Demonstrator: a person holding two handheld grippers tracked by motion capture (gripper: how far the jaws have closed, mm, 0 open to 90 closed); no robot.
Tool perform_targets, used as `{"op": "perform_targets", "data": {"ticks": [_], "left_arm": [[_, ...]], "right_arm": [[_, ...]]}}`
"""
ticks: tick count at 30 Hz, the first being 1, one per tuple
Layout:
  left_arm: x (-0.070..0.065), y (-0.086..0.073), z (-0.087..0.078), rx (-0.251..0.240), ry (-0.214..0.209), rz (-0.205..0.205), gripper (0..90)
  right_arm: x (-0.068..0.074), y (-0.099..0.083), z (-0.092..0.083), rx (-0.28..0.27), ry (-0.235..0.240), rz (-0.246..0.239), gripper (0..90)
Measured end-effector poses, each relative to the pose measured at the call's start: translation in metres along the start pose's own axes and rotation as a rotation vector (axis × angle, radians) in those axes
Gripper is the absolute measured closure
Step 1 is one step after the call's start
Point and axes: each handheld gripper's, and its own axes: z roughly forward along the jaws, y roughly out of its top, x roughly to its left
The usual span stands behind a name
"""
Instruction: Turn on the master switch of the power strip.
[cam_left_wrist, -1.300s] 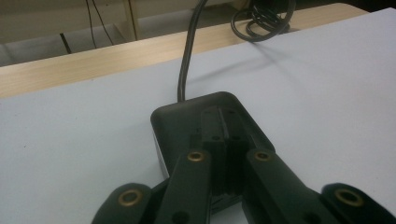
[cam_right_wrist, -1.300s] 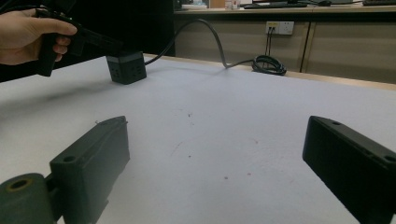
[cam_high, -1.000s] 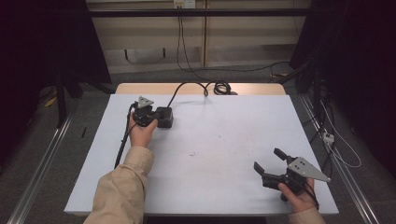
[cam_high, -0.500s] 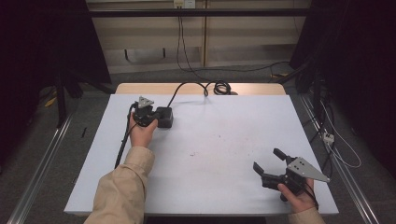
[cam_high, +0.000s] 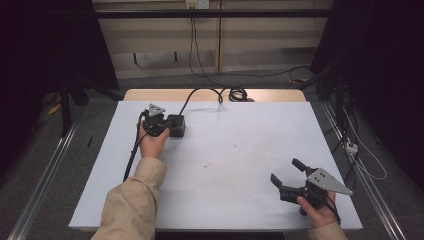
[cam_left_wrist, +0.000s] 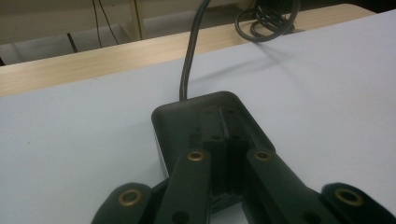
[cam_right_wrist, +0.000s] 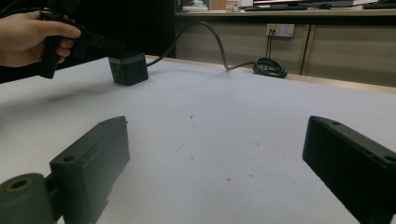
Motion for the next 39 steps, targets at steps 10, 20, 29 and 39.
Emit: {"op": "perform_targets", "data": {"ticks": [10, 20, 29, 39], "left_arm": [[-0.0005, -0.0005, 0.0005, 0.003, -0.003, -0.014, 90.0], [0.0013, -0.0018, 0.0000, -0.002, -0.013, -0.024, 90.0], [0.0000, -0.0019, 0.0001, -0.003, -0.004, -0.012, 90.0], [0.0012, -0.0027, 0.0001, -0.011, -0.007, -0.048, 90.0]], "right_arm": [[0.0001, -0.0001, 0.0005, 0.004, 0.003, 0.000, 6.5], [-0.0006, -0.0003, 0.0014, 0.003, 0.000, 0.004, 6.5], [0.0000, -0.0002, 0.0022, 0.003, 0.003, 0.003, 6.5], [-0.0004, -0.0004, 0.0031, 0.005, 0.008, 0.003, 6.5]]}}
